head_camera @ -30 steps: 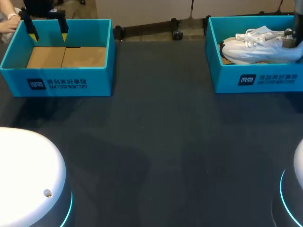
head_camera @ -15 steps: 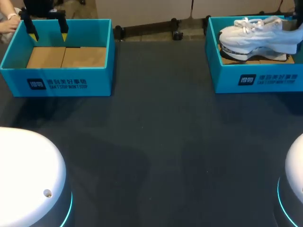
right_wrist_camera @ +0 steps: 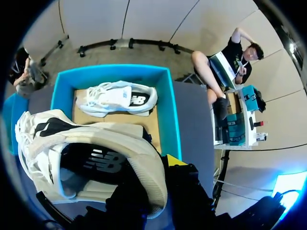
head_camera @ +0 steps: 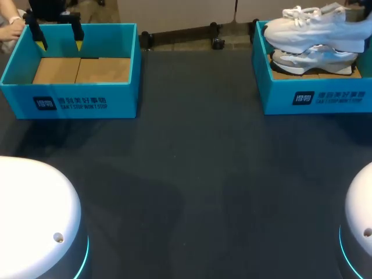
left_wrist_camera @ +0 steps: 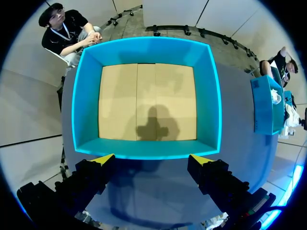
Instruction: Take the shoe out of the shoebox, open the shoe tongue, remove and reinsert the insole, then place the shoe into the shoebox
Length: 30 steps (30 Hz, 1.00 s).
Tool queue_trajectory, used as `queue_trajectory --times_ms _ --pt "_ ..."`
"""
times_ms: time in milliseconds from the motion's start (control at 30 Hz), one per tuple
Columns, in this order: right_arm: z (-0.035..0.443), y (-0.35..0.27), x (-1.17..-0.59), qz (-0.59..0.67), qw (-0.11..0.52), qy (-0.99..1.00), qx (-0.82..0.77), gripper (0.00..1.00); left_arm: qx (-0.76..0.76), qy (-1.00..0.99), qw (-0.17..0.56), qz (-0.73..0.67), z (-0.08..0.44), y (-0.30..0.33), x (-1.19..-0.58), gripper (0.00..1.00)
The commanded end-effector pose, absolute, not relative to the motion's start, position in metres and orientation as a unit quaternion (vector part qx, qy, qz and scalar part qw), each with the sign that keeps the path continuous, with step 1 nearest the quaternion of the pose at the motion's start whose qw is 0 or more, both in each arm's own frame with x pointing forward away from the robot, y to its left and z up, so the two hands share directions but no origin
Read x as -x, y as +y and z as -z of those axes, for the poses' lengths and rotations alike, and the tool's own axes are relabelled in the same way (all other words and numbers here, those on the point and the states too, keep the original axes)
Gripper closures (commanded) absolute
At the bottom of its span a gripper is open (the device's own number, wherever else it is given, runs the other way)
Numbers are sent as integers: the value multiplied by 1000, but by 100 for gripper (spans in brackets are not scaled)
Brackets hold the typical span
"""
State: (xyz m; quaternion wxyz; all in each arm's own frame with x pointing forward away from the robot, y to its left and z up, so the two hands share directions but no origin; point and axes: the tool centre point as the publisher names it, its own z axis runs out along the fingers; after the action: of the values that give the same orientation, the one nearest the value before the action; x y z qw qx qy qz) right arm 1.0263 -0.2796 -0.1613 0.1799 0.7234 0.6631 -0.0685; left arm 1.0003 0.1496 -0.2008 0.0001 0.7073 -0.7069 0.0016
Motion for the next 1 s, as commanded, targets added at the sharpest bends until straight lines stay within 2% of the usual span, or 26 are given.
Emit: queue_trajectory --times_ms 33,600,1000 --pt "152 -260 -1009 68 188 662 -723 100 -707 -707 0 -1 201 150 -1000 0" --pt "138 -189 -950 67 197 661 -721 100 -707 -707 0 -1 201 150 -1000 0" --pt "139 -130 -886 76 187 649 -733 100 -707 -707 0 -1 201 150 -1000 0"
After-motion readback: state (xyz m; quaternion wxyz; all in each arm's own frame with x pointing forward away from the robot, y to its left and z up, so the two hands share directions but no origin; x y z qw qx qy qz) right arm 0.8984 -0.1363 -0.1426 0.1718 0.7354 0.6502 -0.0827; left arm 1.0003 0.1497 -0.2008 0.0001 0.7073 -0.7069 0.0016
